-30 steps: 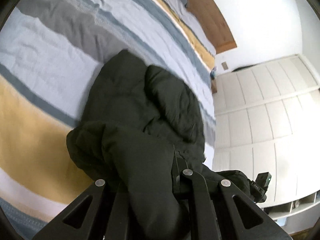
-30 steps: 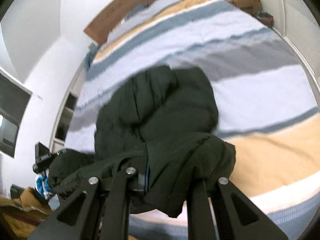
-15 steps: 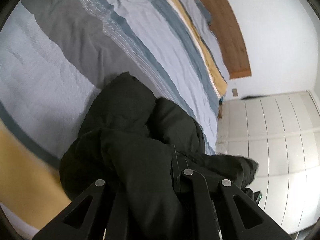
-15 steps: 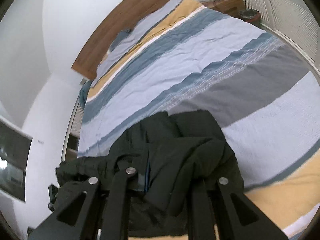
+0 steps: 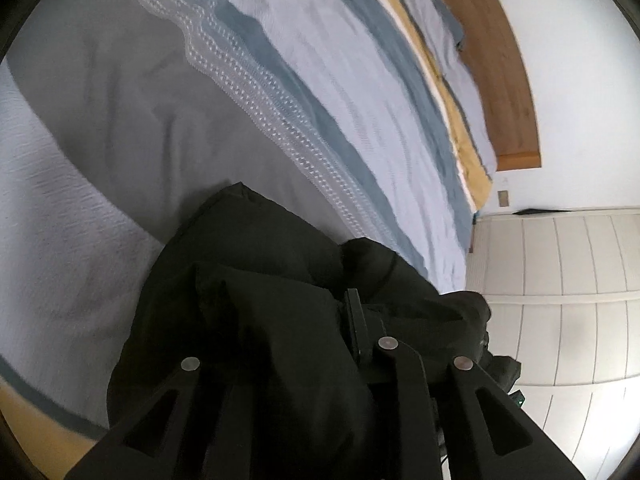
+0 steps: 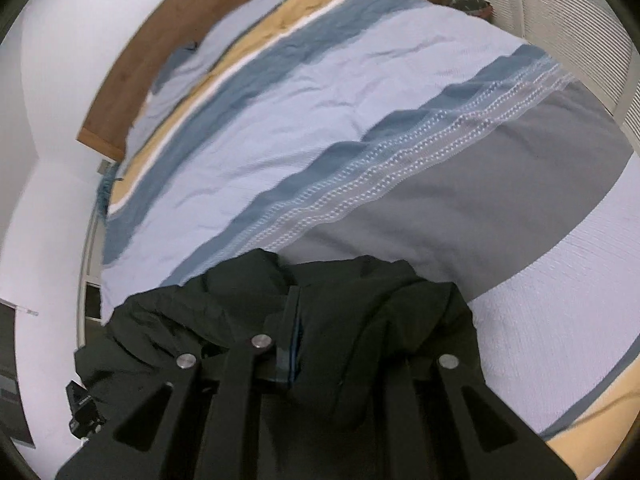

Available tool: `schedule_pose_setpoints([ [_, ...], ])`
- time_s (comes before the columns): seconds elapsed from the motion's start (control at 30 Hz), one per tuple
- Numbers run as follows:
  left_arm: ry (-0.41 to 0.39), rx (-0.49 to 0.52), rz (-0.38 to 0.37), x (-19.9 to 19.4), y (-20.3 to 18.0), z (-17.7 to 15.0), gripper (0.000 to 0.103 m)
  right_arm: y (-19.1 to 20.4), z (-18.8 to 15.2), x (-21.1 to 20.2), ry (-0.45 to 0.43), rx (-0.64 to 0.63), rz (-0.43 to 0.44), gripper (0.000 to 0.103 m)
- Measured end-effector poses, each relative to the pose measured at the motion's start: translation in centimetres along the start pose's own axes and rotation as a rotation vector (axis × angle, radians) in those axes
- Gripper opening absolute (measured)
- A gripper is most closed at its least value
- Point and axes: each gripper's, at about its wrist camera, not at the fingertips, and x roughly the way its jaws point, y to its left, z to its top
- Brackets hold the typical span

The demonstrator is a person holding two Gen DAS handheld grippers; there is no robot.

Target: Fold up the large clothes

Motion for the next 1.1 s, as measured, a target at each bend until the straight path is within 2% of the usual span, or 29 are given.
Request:
schedule_pose_setpoints([
  [0.13, 0.027, 0.005, 0.020, 2.2, 0.8, 0.6, 0.019, -0.6, 0.0, 3.2, 0.052, 0.002, -0.044, 0.014],
  [0.33, 0.049, -0.018, -0.001, 2.4, 1.9, 0.6, 0.022, -0.7, -0.5, 5.7, 0.087, -0.002, -0.080, 0.015],
  [0.43, 0.047, -0.048, -0.033, 1.6, 2.0, 0.9, 0.038, -0.5, -0.5, 5.8, 0.094, -0.012, -0.093, 0.016],
  [0.47, 0.041, -0.056, -0.049, 1.1, 1.8, 1.1, 0.050, -0.4, -0.5, 5.6, 0.093, -0.012, -0.091, 0.017],
  [0.5, 0.032, -0.064, -0.065, 0.7, 1.6, 1.2, 0.063, -0.4, -0.4, 5.4, 0.090, -0.009, -0.081, 0.019],
  [0.57, 0.005, -0.077, -0.088, -0.5, 1.3, 1.5, 0.073, -0.6, -0.2, 4.7, 0.078, 0.010, -0.050, 0.024],
  [0.6, -0.002, -0.083, -0.098, -0.9, 1.2, 1.6, 0.076, -0.6, -0.2, 4.1, 0.065, 0.020, -0.030, 0.030],
  [0.63, -0.010, -0.093, -0.108, -1.5, 1.1, 1.8, 0.077, -0.5, -0.1, 3.6, 0.053, 0.022, -0.012, 0.037],
  [0.73, -0.038, -0.103, -0.111, -3.0, 1.0, 2.3, 0.080, 0.0, 0.1, 2.4, 0.035, 0.018, 0.012, 0.047],
  [0.87, -0.079, -0.088, -0.108, -5.2, 0.6, 2.7, 0.082, 0.3, 0.6, 0.9, 0.013, 0.032, 0.044, 0.054],
  [0.93, -0.100, -0.073, -0.098, -6.3, 0.4, 2.8, 0.083, 0.3, 0.8, 0.1, -0.001, 0.047, 0.072, 0.062],
  [1.0, -0.139, -0.058, -0.079, -7.3, 0.0, 3.1, 0.089, 0.5, 1.0, -0.8, -0.019, 0.052, 0.088, 0.068],
  [1.1, -0.192, -0.039, -0.061, -9.3, -0.4, 3.3, 0.090, 0.7, 1.5, -2.4, -0.061, 0.062, 0.116, 0.074],
])
